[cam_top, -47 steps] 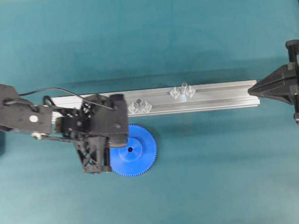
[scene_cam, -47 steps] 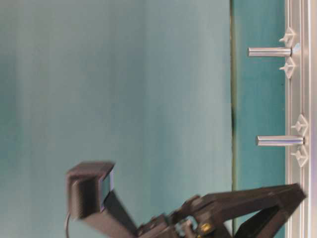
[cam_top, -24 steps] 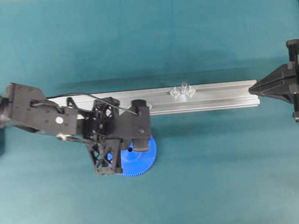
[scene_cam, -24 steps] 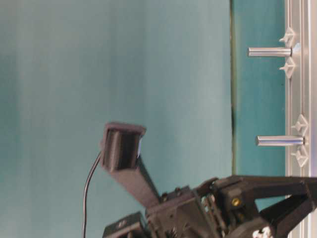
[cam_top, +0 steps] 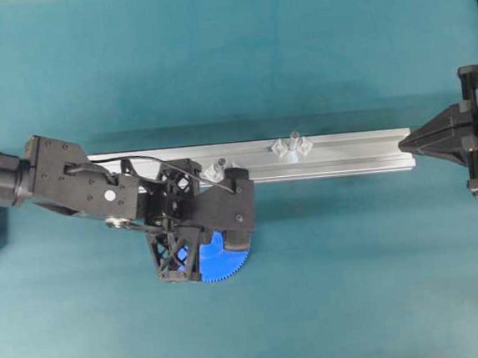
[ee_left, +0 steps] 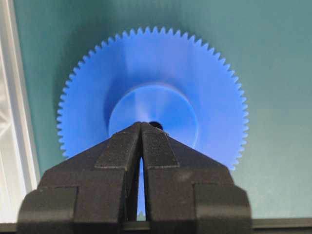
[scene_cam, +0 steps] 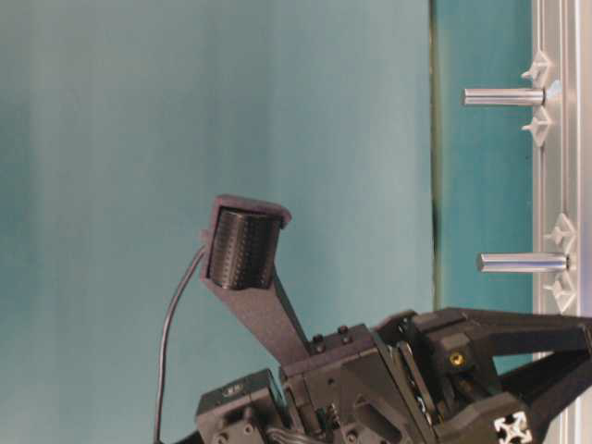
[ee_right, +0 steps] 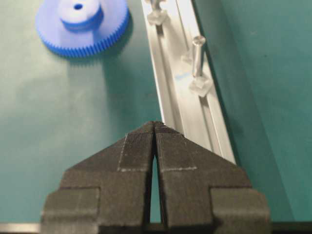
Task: Find the location of the shaft and insert the large gear.
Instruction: 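Lower the left gripper and close its fingers on the gear hub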
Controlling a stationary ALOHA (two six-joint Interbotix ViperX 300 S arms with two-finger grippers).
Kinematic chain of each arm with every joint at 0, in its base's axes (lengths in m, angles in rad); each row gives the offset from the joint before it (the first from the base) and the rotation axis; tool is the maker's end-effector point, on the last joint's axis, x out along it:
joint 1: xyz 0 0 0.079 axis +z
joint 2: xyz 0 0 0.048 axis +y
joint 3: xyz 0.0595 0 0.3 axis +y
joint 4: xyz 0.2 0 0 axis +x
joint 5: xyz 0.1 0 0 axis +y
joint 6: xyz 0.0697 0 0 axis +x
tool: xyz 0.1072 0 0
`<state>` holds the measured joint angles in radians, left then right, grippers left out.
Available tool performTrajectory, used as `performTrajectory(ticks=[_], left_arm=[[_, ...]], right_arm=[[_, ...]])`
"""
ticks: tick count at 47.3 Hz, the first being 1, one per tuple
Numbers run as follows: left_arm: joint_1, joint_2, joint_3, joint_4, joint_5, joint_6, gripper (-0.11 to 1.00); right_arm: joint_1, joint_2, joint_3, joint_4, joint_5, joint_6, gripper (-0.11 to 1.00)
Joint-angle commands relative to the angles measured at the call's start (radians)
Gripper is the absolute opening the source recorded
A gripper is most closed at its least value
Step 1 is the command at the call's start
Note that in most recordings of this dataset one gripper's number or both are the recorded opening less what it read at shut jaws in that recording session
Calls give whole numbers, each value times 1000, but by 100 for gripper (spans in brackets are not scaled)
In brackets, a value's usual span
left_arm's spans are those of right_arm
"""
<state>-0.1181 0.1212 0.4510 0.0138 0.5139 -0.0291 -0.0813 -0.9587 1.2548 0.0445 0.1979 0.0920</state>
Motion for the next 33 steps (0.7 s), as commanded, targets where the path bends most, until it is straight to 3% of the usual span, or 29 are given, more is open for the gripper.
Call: performTrajectory(ticks=[1,19,33], left_arm=[[-6,-14,-25,3,0,2,1],[-8,-9,-37,2,5,2,1],[-21,26,-98,3,115,2,1]], right_arm=[[-5,8,-11,0,-5,9,1],[-5,3,-11,0,-5,9,1],[-5,3,-11,0,-5,9,1]])
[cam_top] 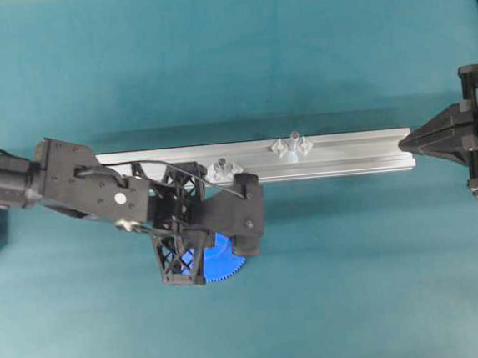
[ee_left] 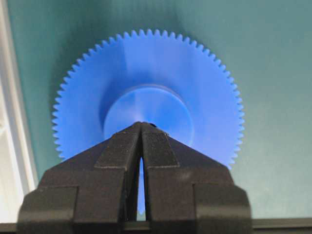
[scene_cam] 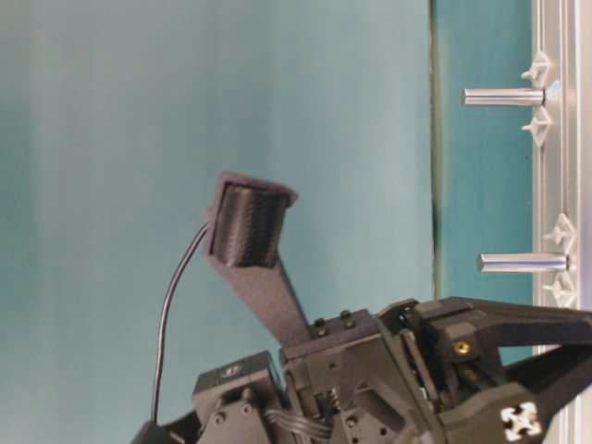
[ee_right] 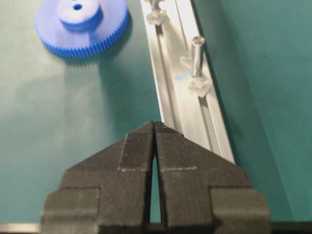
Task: Find the location of the shaft and insert the large gear.
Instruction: 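Lower the left gripper and close its fingers on the gear hub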
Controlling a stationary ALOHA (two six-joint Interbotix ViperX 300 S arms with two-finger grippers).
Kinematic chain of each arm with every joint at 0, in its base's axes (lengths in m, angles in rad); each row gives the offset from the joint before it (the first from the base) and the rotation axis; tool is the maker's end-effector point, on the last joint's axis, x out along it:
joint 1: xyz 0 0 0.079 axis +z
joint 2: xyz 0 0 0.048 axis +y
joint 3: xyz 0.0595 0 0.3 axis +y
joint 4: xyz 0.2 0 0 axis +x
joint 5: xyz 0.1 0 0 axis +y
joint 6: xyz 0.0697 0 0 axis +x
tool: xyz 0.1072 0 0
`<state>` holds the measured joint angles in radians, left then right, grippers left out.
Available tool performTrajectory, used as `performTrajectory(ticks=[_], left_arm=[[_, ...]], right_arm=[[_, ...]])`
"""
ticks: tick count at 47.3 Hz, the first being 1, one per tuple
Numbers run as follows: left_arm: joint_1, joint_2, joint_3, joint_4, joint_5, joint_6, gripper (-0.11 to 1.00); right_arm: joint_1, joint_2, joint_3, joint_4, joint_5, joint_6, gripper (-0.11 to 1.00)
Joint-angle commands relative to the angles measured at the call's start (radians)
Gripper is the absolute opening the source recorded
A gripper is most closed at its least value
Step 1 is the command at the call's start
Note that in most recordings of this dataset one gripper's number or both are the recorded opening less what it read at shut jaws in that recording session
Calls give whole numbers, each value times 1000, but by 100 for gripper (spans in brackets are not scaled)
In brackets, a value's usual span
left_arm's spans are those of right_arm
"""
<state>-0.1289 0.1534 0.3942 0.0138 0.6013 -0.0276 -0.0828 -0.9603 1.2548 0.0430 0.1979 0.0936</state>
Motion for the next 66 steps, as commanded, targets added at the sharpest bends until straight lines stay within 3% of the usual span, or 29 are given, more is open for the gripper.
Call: performTrajectory(ticks=[1,16,51,58,62,66], left_arm=[[-12,-2,-49,3,38,0,1],[-12,49,-123,2,172,0,1],[-12,44,-121,3,140,-5,2],[-12,41,-117,3,140,-12,17],[-12,41,-114,3,141,-18,36],[-12,41,-106,3,138,-21,63]], right_arm=[[-2,5,-12,2,-5,8,1],[-3,3,-11,2,-5,8,1],[-2,2,-6,2,-8,8,1],[-3,-3,-3,2,-8,8,1],[-3,-8,-3,2,-8,8,1],[-3,-14,-3,2,-8,9,1]])
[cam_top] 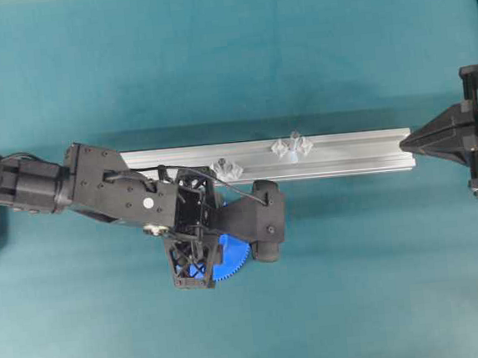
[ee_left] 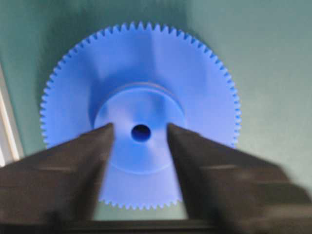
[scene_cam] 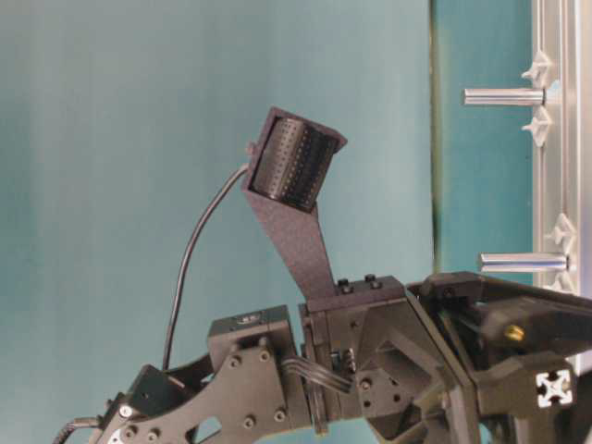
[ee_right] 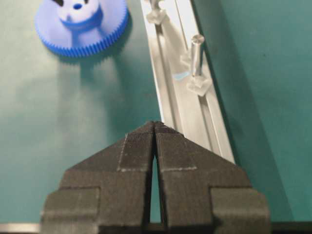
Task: Find the location of the shaft and insert the large gear.
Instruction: 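Lower the left gripper and close its fingers on the gear hub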
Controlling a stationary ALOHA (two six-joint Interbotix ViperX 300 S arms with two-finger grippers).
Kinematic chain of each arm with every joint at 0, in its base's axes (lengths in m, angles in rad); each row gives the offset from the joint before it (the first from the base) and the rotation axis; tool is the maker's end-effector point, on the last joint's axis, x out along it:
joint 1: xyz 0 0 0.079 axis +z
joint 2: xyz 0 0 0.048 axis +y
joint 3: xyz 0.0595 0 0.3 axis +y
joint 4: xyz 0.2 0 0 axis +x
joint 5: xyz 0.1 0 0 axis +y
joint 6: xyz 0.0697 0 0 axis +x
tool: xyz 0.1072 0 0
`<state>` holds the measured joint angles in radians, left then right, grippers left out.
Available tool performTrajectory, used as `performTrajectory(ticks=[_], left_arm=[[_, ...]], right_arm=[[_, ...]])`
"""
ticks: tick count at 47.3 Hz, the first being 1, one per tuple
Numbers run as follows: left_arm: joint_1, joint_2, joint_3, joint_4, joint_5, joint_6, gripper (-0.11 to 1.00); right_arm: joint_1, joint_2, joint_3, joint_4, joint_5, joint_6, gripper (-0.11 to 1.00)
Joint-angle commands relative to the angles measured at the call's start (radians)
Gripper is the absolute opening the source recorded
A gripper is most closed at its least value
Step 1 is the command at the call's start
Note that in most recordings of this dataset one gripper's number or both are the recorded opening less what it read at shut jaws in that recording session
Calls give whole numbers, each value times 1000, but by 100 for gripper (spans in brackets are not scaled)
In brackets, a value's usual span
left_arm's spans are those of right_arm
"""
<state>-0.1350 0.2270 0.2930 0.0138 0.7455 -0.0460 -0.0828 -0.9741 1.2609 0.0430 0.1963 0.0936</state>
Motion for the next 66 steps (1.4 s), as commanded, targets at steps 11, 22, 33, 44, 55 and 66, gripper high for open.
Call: performTrajectory(ticks=[11,22,33,44,55,66], left_arm=[[-6,-29,0,3,-23,0,93],[-6,-28,-2,3,-23,-2,93],[-6,-26,0,3,-23,0,93],[-6,-8,2,3,-25,-2,93],[-3,9,3,3,-25,-2,92],[-3,15,26,3,-66,-8,92]], right_arm=[[-2,-12,-6,2,-3,9,1],[-3,-12,-5,2,-3,9,1],[-3,-12,-3,2,-3,9,1],[-2,-12,-3,2,-3,9,1],[-2,-12,0,2,-3,9,1],[-3,-12,0,2,-3,9,1]])
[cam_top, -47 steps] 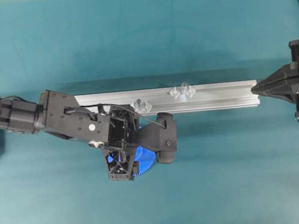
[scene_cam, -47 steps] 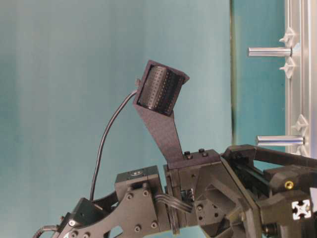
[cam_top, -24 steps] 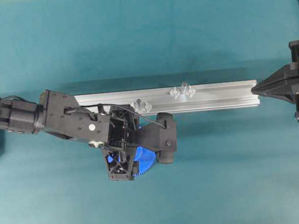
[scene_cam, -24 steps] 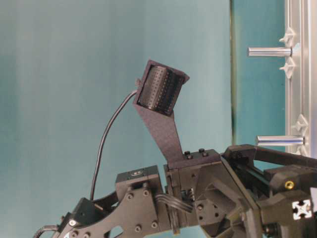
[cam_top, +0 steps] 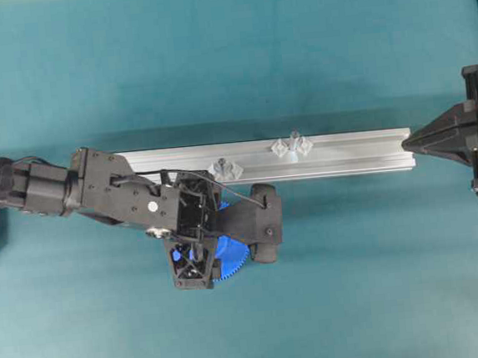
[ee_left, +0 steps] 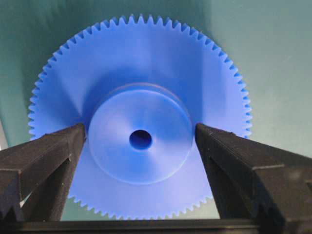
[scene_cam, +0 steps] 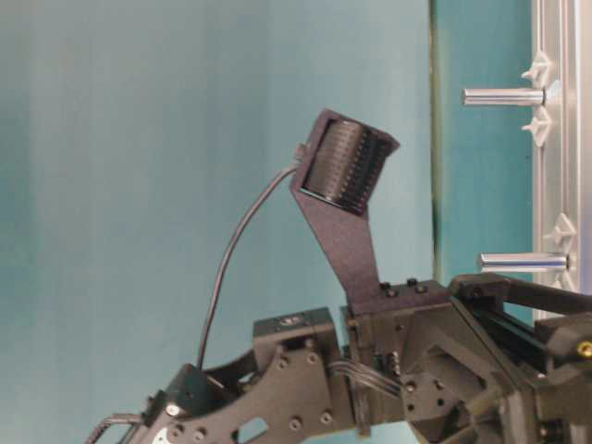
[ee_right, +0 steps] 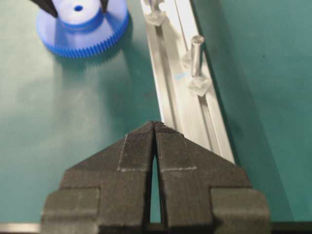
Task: Find the location of the shaft and insert the large gear.
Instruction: 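Lower the left gripper and close its fingers on the gear hub, then lift the blue gear with the left gripper and carry it over the rail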
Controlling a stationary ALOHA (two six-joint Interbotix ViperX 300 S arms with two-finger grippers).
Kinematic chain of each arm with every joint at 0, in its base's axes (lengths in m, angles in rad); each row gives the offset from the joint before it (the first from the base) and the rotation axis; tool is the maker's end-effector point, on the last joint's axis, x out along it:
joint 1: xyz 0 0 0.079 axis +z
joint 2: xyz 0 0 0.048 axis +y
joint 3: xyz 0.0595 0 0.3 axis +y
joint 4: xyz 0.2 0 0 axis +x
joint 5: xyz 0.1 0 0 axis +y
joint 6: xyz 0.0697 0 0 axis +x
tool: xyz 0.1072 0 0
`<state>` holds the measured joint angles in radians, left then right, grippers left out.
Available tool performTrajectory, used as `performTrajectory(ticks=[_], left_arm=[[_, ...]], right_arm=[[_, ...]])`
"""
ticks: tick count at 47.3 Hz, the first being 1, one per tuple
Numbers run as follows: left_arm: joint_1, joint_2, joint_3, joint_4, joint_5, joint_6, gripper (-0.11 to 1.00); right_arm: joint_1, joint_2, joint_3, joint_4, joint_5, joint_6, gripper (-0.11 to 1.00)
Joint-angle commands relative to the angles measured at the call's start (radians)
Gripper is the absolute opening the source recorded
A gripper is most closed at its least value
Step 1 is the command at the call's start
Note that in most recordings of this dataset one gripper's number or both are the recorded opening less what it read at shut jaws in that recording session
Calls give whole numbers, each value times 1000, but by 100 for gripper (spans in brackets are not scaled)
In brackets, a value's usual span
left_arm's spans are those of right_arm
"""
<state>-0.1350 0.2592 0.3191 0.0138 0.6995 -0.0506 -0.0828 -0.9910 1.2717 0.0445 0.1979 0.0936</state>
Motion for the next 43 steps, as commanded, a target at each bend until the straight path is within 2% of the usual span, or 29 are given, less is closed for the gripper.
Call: performTrajectory(ticks=[1,36,43], left_arm=[[-3,-17,5,3,-25,-5,92],[-3,-21,17,3,-49,-23,92],[-3,-25,17,3,-49,-25,89]], right_arm=[[-3,5,-11,0,-5,9,1],[-3,5,-9,0,-5,9,1],[-3,5,-9,0,-5,9,1]])
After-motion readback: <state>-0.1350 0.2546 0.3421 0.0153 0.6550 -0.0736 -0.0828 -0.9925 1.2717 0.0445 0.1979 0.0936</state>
